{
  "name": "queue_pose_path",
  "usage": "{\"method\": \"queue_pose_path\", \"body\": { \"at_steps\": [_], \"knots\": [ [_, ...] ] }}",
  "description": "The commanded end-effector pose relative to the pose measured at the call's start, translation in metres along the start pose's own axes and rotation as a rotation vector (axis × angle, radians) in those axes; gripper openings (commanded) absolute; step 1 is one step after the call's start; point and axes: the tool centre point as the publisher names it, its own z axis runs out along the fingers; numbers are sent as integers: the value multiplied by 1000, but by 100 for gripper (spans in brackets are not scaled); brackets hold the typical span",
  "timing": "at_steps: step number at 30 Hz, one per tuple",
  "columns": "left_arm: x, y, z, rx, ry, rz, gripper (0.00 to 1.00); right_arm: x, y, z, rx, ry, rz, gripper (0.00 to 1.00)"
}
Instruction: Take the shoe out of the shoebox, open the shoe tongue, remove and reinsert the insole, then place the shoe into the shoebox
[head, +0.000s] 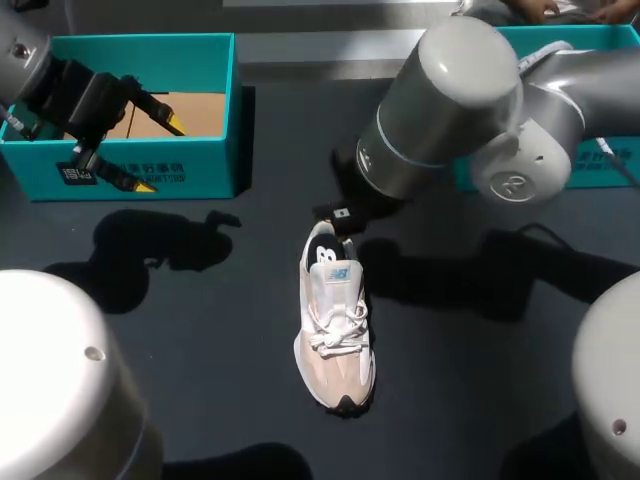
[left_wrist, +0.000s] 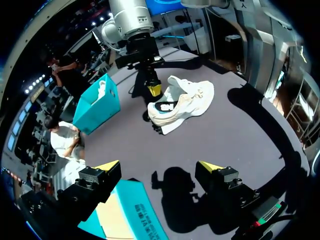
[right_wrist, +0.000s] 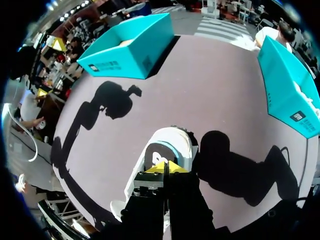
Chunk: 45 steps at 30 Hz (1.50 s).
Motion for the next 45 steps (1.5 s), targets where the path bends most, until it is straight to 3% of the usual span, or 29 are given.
{"method": "queue_pose_path", "body": {
  "at_steps": [1,16,32,36,39,42,45],
  "knots": [
    [1,-1,0,-4,0,0,100,7,-5,3,-12,-253,97,0],
    [1,-1,0,-4,0,0,100,22,-29,38,78,-245,207,0],
    [1,-1,0,-4,0,0,100,-1,-38,84,140,-213,227,0],
    [1,-1,0,-4,0,0,100,-4,-38,81,168,-231,202,0],
    [1,-1,0,-4,0,0,100,-5,-37,64,167,-245,191,0],
    [1,-1,0,-4,0,0,100,-5,-30,50,129,-254,187,0],
    [1,-1,0,-4,0,0,100,-6,-19,50,99,-263,172,0]
  ]
}}
